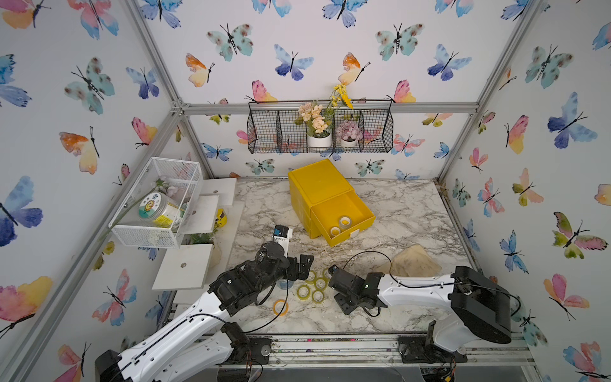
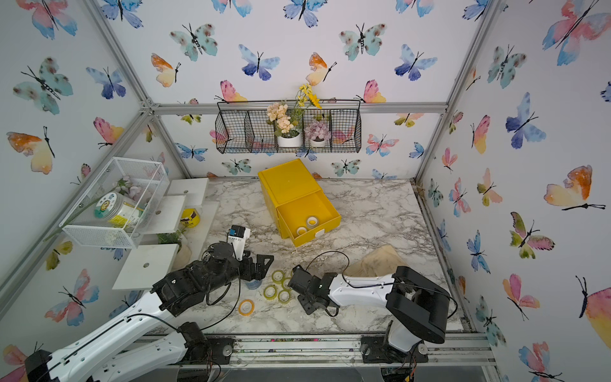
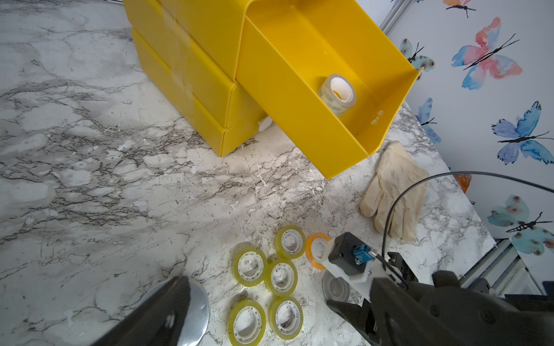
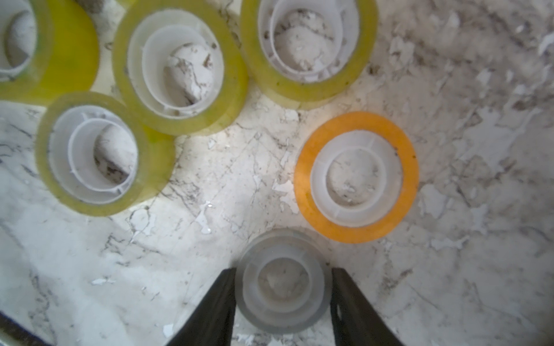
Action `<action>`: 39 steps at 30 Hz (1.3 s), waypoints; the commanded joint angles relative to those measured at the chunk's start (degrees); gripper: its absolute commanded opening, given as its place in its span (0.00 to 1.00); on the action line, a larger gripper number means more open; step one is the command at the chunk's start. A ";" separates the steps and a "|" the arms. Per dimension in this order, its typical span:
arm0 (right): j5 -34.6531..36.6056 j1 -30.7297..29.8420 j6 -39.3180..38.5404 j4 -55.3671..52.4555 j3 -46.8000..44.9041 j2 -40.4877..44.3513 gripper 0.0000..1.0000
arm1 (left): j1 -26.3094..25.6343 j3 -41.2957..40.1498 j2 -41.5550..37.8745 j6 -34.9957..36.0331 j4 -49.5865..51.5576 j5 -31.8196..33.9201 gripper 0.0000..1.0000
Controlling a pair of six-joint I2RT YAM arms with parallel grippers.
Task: Place the transparent tape into the drawer according to color
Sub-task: Pick up the tape at the center of the board, then place the tape in the drawer.
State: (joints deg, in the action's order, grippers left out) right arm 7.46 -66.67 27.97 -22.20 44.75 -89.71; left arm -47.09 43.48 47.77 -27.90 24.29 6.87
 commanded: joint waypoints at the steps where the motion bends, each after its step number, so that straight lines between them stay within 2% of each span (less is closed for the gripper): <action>1: -3.34 0.14 -0.44 -0.18 0.13 2.17 0.48 | -0.15 -0.51 -0.61 0.17 0.32 1.69 0.99; 6: -6.93 0.06 -2.33 0.12 2.17 8.10 0.48 | -0.19 -0.02 -0.91 -0.52 1.09 3.04 0.99; 12: -7.65 0.12 -3.77 -1.46 6.75 16.55 0.48 | -0.11 1.06 -1.83 -1.94 2.69 5.83 0.99; 19: -2.42 0.14 -7.35 -6.42 18.04 20.57 0.48 | -0.13 2.80 -4.54 -3.12 4.30 9.02 0.99; 20: -1.21 1.62 -8.05 -7.15 19.74 20.58 0.48 | -0.17 3.21 -4.98 -3.12 4.57 9.29 0.99; 26: 0.80 10.02 -12.99 -6.43 29.50 17.64 0.48 | -0.11 6.26 -5.24 -2.15 3.99 10.31 0.99; 28: -0.62 14.72 -14.21 -5.48 33.37 14.31 0.48 | -0.08 8.16 -3.22 -1.62 3.41 10.35 0.99; 32: -2.63 20.43 -14.79 -4.97 39.12 5.54 0.48 | 1.37 13.68 3.31 -0.48 3.23 8.76 0.99; 36: -2.98 23.43 -14.18 -6.08 42.12 -1.75 0.48 | 6.93 18.92 9.74 0.65 1.67 2.54 0.99; 39: -1.80 24.14 -14.12 -5.40 41.97 -3.62 0.48 | 11.87 20.83 13.37 0.54 -0.14 -2.46 0.99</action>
State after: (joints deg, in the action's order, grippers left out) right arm 5.54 -42.98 14.33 -26.76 85.82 -93.01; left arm -38.59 62.39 59.22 -28.40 26.26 10.44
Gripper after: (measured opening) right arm 0.479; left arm 0.987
